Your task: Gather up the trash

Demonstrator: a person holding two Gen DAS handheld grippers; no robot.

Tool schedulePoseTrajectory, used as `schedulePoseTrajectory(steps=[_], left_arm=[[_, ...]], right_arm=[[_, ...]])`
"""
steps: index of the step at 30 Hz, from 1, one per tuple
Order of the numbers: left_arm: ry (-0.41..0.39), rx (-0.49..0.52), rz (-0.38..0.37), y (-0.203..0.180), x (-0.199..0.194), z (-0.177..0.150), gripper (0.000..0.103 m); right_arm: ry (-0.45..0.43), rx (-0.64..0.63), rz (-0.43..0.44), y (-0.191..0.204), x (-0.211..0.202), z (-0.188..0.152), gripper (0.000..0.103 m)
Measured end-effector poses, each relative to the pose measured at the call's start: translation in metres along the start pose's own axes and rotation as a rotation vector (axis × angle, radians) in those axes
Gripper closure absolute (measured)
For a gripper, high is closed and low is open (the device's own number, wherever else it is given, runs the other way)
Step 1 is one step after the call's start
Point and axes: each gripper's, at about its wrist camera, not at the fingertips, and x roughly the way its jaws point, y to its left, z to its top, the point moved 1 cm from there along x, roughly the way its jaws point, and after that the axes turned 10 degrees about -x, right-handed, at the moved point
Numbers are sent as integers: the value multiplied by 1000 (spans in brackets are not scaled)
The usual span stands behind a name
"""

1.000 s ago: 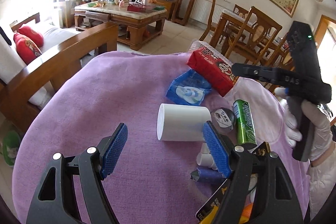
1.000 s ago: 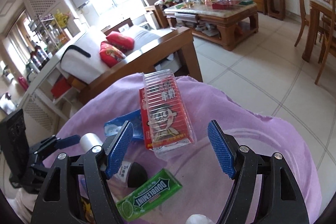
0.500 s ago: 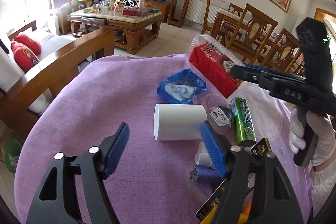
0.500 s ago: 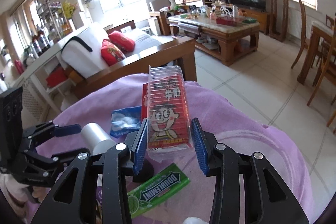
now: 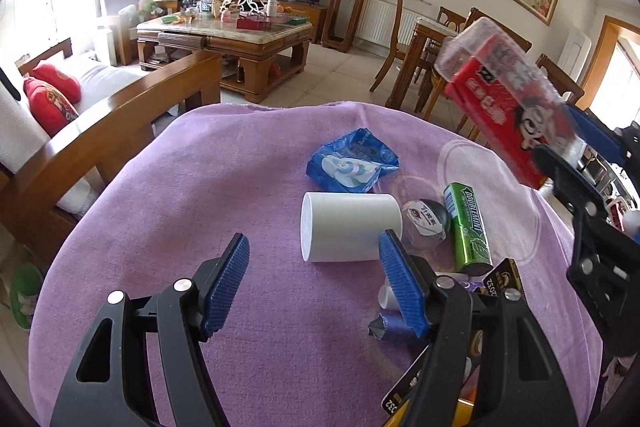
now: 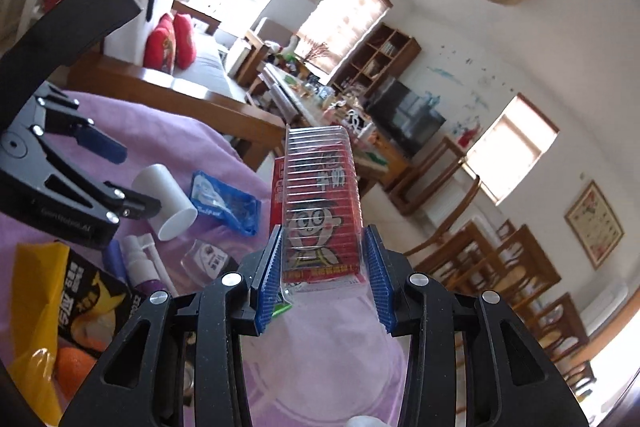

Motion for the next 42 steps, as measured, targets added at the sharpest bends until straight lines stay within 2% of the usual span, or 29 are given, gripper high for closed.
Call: schedulePoseTrajectory(steps=[4,7,8,12,16,21,26,28,29,31,33,37,40,42], left_arm=[[-3,2,-3,1,-1,0,36],[-5,-2,-23,1,-3,-1,36],[-16,-3,-46,1,-6,-1,36],[-66,26,-115,-7,-23,-4,36],[-56,27,-186,-16,-26,-5,36],[-16,131,-241,-50,-23,-16,36],[31,232,-244,-78,-19,-31,36],[32,266,-233,-86,-20,-37,36],[36,281,-226,-89,-20,-40,36],[51,277,-233,-90,-18,-43,36],[62,265,-239,-91,-17,-43,36],[78,272,-254,-101,-17,-43,36],[95,330,-208,-119,-9,-46,36],[111,357,-177,-129,-2,-49,36]], right_arm=[[10,-21,-32,0,-14,-9,63],[25,-21,-7,3,-23,-16,63],[29,-23,1,7,-24,-13,63],[59,-16,36,14,-38,-35,63],[74,-32,62,25,-55,-58,63],[105,-61,96,40,-76,-87,62],[114,-35,209,44,-91,-106,59],[115,28,290,39,-94,-111,57],[117,65,316,34,-93,-111,46],[118,205,371,14,-89,-115,31],[122,388,444,-13,-80,-120,31],[142,816,620,-60,-52,-161,31],[182,957,635,-67,-43,-181,37],[196,981,630,-71,-37,-187,37]])
